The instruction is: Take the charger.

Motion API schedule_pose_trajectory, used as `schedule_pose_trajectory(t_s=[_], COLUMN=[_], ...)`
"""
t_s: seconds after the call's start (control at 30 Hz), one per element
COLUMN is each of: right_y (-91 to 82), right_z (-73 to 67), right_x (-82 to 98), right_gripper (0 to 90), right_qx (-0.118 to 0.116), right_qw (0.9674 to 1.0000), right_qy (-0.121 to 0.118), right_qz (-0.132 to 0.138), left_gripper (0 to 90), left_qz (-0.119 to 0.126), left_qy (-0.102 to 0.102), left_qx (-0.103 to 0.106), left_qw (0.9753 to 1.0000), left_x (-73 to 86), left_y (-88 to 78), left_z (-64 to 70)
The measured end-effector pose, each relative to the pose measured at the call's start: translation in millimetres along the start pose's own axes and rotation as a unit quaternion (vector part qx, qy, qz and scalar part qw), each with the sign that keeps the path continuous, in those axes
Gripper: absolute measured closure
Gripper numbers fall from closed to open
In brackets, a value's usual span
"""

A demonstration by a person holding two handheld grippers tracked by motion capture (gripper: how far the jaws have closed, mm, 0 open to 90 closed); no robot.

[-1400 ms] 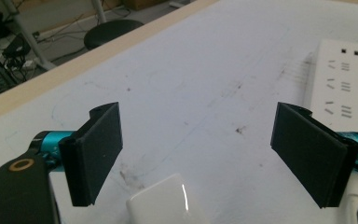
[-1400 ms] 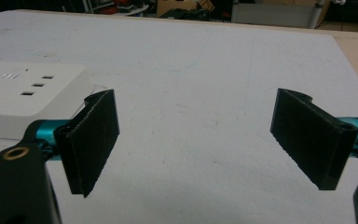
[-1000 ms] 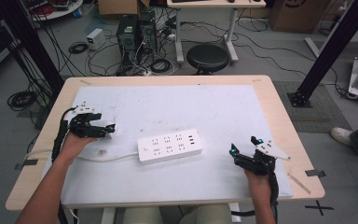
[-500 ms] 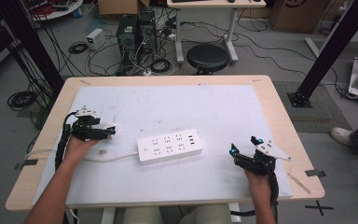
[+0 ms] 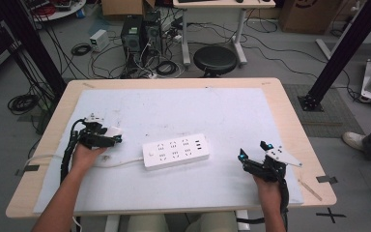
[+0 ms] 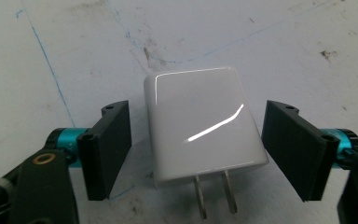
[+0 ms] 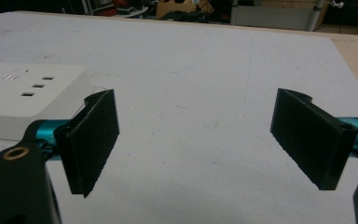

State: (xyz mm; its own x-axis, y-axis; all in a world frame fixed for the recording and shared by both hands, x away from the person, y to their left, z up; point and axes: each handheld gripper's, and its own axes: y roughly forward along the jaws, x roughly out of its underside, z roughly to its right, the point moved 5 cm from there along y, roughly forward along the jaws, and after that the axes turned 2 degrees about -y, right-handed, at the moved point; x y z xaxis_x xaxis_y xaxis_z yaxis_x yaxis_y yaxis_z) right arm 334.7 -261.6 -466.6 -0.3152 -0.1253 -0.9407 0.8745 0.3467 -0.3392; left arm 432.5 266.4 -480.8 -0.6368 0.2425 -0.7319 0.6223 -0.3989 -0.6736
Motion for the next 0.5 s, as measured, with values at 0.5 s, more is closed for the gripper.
schedule_pose_trajectory(t_s=[0.5], right_y=[-1.6], right_z=[-0.1], right_x=[0.1], right_gripper=[15.8], right_qx=[-0.004], right_qw=[1.0], right_qy=[0.005], right_qz=[0.006], left_gripper=[42.4], left_qz=[0.003], left_qy=[0.006], left_qx=[-0.022], left_qw=[0.9997], left_x=[2.1], left_y=[-6.3], left_z=[4.4])
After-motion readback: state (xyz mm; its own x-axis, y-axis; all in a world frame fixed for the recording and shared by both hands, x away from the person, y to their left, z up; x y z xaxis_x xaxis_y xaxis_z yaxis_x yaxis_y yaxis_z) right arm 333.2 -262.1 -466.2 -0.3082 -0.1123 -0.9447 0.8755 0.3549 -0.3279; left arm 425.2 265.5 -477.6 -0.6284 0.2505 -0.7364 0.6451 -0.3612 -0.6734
